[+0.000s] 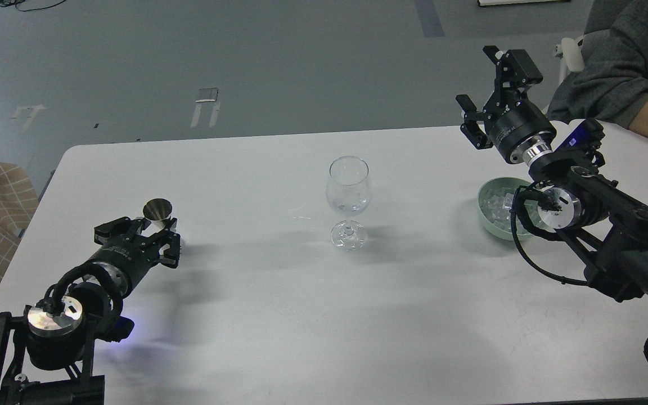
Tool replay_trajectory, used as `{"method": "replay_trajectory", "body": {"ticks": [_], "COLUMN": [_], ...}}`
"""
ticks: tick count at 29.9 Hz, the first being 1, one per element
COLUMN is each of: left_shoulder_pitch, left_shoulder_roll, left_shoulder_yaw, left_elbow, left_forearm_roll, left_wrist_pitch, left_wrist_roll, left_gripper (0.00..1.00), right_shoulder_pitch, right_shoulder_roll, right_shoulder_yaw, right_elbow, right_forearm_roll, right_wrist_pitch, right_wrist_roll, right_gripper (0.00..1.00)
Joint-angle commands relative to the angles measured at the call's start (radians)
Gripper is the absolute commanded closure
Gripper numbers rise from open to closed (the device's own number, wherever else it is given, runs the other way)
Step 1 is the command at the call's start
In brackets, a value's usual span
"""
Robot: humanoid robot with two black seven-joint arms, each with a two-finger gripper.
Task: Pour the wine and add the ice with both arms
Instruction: 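Carry the jigger back and lower it to the table with the left gripper, then release the jigger and raise the left gripper away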
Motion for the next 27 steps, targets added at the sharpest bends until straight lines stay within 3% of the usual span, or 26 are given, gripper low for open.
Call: {"method": "replay_trajectory", "body": {"ticks": [1,12,17,22,27], "left_shoulder_pitch": [0.002,0.002,0.003,0.009,0.017], "left_shoulder_roll": [0.0,0.0,0.0,0.0,0.0], "left_shoulder_yaw": [0.001,0.006,0.007,0.009,0.007], "left_elbow": [0.0,0.0,0.0,0.0,0.0], "left_forearm_roll": [0.0,0.002,0.002,0.006,0.008], "left_wrist_pitch": [0.0,0.006,0.006,0.003,0.002], "left_wrist_roll": [0.0,0.0,0.0,0.002,0.002], "left_gripper": [0.59,0.52,0.44,0.06,0.03], "right_shoulder_pitch": [0.001,0.001,-0.001,-0.001,-0.001], "right_shoulder_roll": [0.001,0.002,0.002,0.004,0.005], "right_shoulder_yaw": [0.0,0.0,0.0,0.0,-0.001], "right_elbow": [0.0,0.0,0.0,0.0,0.0], "right_forearm_roll": [0.0,-0.008,-0.008,-0.008,-0.009], "right_wrist_pitch": [0.0,0.0,0.0,-0.002,-0.011], "right_wrist_roll": [0.0,-0.001,0.0,-0.001,-0.001], "right_gripper": [0.0,0.0,0.0,0.0,0.0]}}
